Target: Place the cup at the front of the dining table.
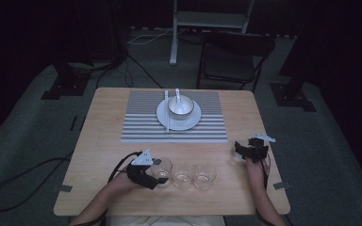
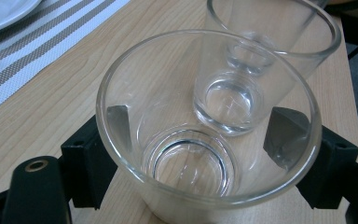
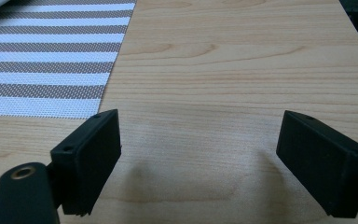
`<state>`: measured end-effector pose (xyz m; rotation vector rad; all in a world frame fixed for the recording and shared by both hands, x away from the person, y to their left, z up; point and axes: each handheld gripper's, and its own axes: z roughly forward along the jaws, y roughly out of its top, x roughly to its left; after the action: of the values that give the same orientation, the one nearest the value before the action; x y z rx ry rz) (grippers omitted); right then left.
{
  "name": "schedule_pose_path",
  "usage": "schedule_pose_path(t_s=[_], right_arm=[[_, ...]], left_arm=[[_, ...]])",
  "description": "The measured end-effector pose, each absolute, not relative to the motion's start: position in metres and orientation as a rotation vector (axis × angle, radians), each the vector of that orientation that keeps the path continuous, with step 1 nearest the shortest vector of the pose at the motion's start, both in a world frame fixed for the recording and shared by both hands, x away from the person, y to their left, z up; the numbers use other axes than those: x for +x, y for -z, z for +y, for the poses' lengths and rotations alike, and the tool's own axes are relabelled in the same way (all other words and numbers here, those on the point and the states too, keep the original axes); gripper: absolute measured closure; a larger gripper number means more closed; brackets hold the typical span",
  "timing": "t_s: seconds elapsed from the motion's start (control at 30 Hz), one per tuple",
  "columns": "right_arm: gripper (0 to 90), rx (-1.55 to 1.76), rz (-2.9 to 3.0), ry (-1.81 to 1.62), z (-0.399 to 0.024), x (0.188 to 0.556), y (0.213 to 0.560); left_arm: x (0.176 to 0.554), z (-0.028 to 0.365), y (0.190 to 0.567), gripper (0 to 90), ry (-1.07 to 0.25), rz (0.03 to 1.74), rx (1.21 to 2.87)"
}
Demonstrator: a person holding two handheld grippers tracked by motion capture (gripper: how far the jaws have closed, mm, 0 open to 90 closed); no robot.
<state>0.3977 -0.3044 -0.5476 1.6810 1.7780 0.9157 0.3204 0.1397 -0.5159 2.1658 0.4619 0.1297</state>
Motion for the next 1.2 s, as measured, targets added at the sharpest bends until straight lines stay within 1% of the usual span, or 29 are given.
schedule_pose_path(t_s=[0.23,0.7,0.83,1.2], right_arm=[[13.1,1.681,1.778,-0.917,-0.304,0.398,0.548],[13.1,1.680,1.778,-0.918,-0.305,0.398,0.548],[13.1,1.680,1.778,-0.918,-0.304,0.398,0.548],[13.2,1.680,1.778,-0.918,-0.304,0.398,0.548]], left_arm=[[0.322,0.140,0.515,20.1,-0.128,0.460,2.170],[0.323,0.144,0.506,20.2,-0.164,0.468,2.151],[0.326,0.145,0.504,20.2,-0.150,0.480,2.147],[0.336,0.155,0.498,20.2,-0.239,0.560,2.130]])
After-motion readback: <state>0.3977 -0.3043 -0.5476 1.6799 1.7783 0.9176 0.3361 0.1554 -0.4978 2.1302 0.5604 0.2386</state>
